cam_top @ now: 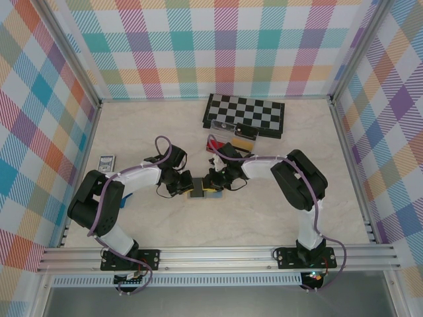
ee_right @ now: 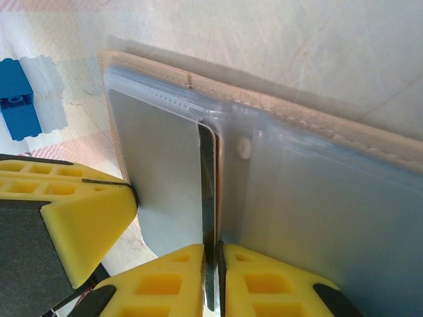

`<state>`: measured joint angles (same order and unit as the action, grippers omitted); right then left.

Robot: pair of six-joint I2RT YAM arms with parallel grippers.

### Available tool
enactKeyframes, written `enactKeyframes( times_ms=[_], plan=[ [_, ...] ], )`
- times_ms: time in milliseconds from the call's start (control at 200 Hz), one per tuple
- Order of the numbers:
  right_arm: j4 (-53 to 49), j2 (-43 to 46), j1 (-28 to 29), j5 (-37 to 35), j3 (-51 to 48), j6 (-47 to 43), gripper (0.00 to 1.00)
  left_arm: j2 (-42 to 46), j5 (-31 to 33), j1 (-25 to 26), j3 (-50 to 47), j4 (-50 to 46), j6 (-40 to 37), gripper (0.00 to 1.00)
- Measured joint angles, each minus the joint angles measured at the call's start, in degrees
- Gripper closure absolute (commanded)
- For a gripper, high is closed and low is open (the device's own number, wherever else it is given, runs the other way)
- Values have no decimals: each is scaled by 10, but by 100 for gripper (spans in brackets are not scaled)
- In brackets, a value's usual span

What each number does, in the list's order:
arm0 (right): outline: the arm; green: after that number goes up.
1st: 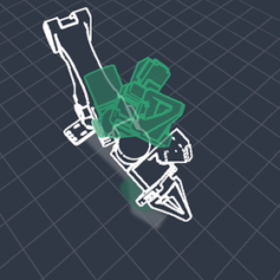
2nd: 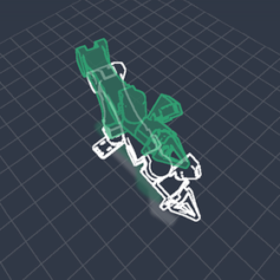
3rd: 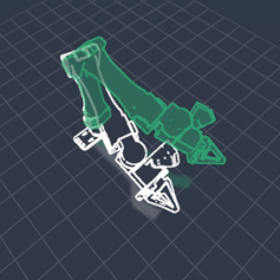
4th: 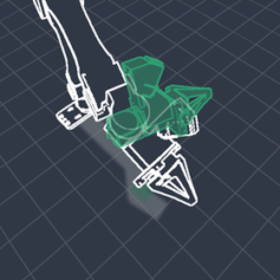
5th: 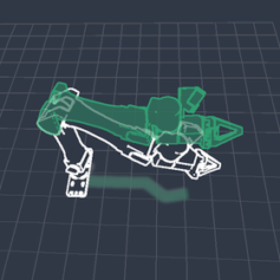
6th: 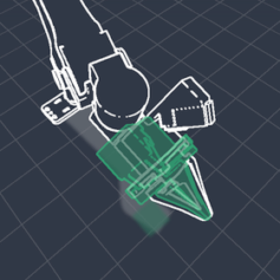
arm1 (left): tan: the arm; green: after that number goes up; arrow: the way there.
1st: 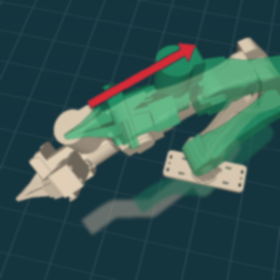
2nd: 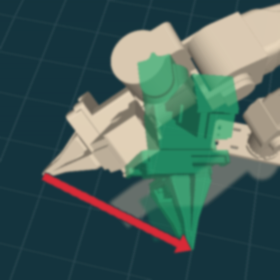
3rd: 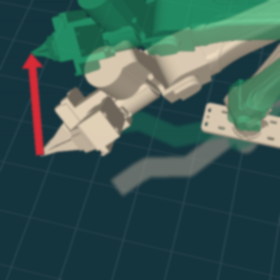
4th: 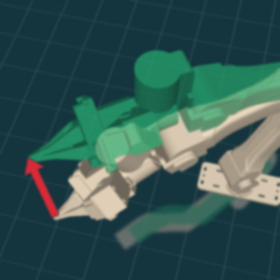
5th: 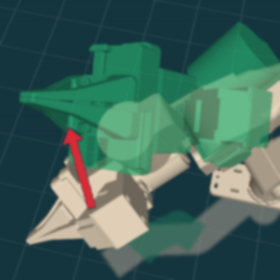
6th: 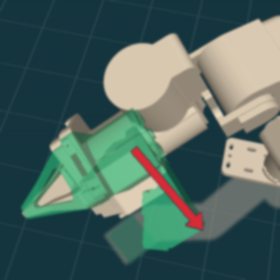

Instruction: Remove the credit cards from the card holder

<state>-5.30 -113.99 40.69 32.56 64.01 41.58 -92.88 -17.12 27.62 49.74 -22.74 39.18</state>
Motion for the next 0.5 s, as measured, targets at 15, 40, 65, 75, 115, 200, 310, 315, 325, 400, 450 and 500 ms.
enactKeyframes(
  times_ms=[15,40,65,75,115,200,310,315,325,400,450,500],
  plan=[
    [0,0,0,1,0,0,86,0,0,0,0,0,0,92],
    [1,-1,-1,3,0,0,87,0,-1,0,0,0,0,92],
    [2,-2,-2,5,0,0,88,0,-2,0,0,0,0,92],
    [2,-2,-2,5,0,0,88,0,-2,0,0,0,0,92],
    [2,-3,-3,8,0,0,90,0,-2,0,0,0,0,92],
    [4,-5,-4,13,0,1,97,0,-2,-1,0,0,0,90],
    [9,-6,-5,22,0,9,100,0,-4,-3,-1,2,2,88],
    [9,-6,-5,22,0,9,100,0,-4,-4,-1,2,2,88],
    [10,-6,-5,23,0,9,100,0,-4,-4,-1,2,2,88],
    [12,-6,-6,25,0,11,100,0,-3,-5,-1,2,2,87],
    [13,-6,-6,25,-1,13,100,0,-3,-5,-1,1,2,86],
    [15,-6,-6,25,-3,13,100,0,-3,-5,-1,1,2,84]
  ],
)
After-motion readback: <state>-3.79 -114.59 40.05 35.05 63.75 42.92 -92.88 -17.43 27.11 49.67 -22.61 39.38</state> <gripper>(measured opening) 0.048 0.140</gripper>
